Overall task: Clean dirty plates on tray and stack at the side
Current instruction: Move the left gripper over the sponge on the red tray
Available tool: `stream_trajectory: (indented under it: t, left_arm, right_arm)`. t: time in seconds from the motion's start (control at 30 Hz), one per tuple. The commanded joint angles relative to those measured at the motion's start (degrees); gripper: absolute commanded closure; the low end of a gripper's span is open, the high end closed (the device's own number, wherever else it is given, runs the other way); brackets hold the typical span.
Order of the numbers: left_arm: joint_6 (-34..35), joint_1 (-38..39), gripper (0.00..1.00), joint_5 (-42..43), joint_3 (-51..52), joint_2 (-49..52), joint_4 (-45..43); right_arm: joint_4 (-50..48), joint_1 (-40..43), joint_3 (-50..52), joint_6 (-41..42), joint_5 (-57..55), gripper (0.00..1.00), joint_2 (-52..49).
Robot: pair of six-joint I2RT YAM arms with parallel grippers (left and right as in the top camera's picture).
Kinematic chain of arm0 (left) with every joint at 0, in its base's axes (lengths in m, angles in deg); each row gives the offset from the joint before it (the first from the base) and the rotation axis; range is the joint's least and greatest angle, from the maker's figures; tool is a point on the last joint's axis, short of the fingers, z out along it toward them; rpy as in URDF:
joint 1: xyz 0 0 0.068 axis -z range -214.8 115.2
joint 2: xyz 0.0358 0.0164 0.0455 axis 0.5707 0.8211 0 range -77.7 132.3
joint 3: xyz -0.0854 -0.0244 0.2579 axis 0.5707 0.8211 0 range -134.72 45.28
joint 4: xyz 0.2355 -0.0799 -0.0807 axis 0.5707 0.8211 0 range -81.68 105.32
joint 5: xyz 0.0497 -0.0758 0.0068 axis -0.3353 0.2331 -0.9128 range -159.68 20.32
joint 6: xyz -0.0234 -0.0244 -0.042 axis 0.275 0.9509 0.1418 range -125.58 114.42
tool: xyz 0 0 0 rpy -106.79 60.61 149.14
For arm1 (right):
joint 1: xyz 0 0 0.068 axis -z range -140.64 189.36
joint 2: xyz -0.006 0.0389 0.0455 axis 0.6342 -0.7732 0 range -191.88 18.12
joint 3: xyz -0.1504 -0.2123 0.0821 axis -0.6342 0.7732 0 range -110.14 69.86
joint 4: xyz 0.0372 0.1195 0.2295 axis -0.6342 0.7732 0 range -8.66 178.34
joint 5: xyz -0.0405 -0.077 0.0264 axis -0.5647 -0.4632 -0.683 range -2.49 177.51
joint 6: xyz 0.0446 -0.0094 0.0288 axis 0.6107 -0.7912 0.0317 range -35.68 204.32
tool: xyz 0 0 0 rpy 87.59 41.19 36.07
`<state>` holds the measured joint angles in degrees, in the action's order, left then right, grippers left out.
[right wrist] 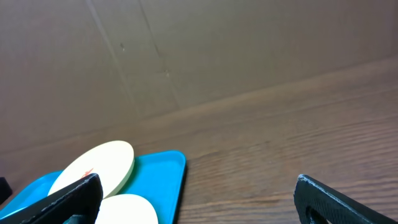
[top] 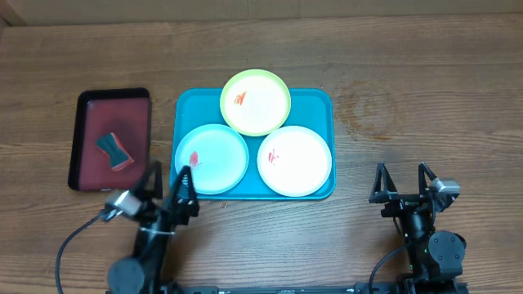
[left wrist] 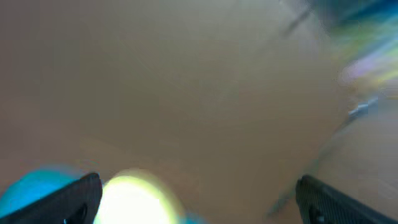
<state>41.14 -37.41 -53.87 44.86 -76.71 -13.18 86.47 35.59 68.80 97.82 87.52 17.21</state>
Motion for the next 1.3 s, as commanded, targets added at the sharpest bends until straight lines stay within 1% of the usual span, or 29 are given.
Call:
stream_trajectory:
  t: [0.0,0.03,0.07,0.1,0.13,0.2,0.23,0.3,0.37,0.47,0.53,0.57,0.6,0.63,0.67,0.7,0.77,0.97,1.07,1.17,1.27]
  left_arm:
    - [9.6,0.3,0.0,1.3,-0.2,-0.7,-13.5]
    - [8.0,0.3,0.0,0.1,-1.1,-0.7,-17.4]
    - [6.9,0.3,0.0,-1.0,-2.8,-0.7,-18.2]
    - [5.3,0.3,0.0,-1.2,-5.0,-0.7,-16.8]
    - [2.3,0.3,0.0,-0.9,-8.1,-0.5,-13.0]
    - [-5.8,0.3,0.0,-0.8,-16.7,1.1,1.0]
    - [-9.9,0.3,0.0,-1.3,-21.9,3.0,9.6]
    - [-17.8,0.3,0.0,-2.8,-33.2,9.0,26.3]
    - [-24.2,0.3,0.0,-4.3,-44.3,17.4,40.7]
    - [-30.3,0.4,0.0,-3.6,-58.5,30.6,57.0]
    - [-31.3,0.4,0.0,-2.5,-65.5,37.8,64.7]
    - [-33.1,0.4,0.0,-2.9,-68.4,41.2,67.9]
    - [-35.2,0.3,0.0,-4.5,-70.5,44.0,69.9]
    - [-35.2,0.2,0.0,-7.5,-72.1,46.8,71.4]
    - [-32.1,-0.1,0.0,-13.8,-74.1,50.9,74.0]
    - [-29.1,-0.7,0.0,-17.3,-75.0,53.3,75.5]
    - [-25.9,-2.4,0.0,-21.0,-75.9,57.6,77.2]
    - [-25.9,-10.6,0.0,-21.4,-75.9,70.0,76.3]
    - [-24.9,-14.8,0.0,-18.5,-75.9,75.9,75.8]
    - [-24.0,-17.5,0.0,-16.7,-75.9,80.0,76.0]
    - [-24.0,-18.9,0.01,-16.2,-75.9,81.4,76.0]
  right_arm:
    - [-0.3,0.3,0.6,0.1,0.1,0.0,0.2]
    - [-0.3,0.3,0.6,0.1,0.1,0.0,0.2]
    - [-0.3,0.3,0.6,0.1,0.1,0.0,0.2]
    - [-0.3,0.3,0.6,0.1,0.1,0.0,0.2]
    - [-0.3,0.3,0.6,0.1,0.1,0.0,0.2]
    - [-0.3,0.3,0.6,0.1,0.1,0.0,0.2]
    - [-0.3,0.3,0.6,0.1,0.1,0.0,0.2]
    - [-0.3,0.3,0.6,0.1,0.1,0.0,0.2]
    - [-0.3,0.3,0.6,0.1,0.1,0.0,0.2]
    - [-0.3,0.3,0.6,0.1,0.1,0.0,0.2]
    - [-0.3,0.3,0.6,0.1,0.1,0.0,0.2]
    - [-0.3,0.3,0.6,0.1,0.1,0.0,0.2]
    - [-0.3,0.3,0.6,0.1,0.1,0.0,0.2]
    - [-0.3,0.3,0.6,0.1,0.0,0.0,0.2]
    - [-0.3,0.3,0.6,0.1,0.1,0.0,0.2]
    - [-0.3,0.3,0.6,0.1,0.1,0.0,0.2]
    - [-0.3,0.3,0.6,0.1,0.1,0.0,0.2]
    - [-0.3,0.3,0.6,0.1,0.1,0.0,0.2]
    - [-0.3,0.3,0.6,0.1,0.1,0.0,0.2]
    - [-0.3,0.3,0.6,0.1,0.1,0.0,0.2]
    - [-0.3,0.3,0.6,0.1,0.1,0.0,0.2]
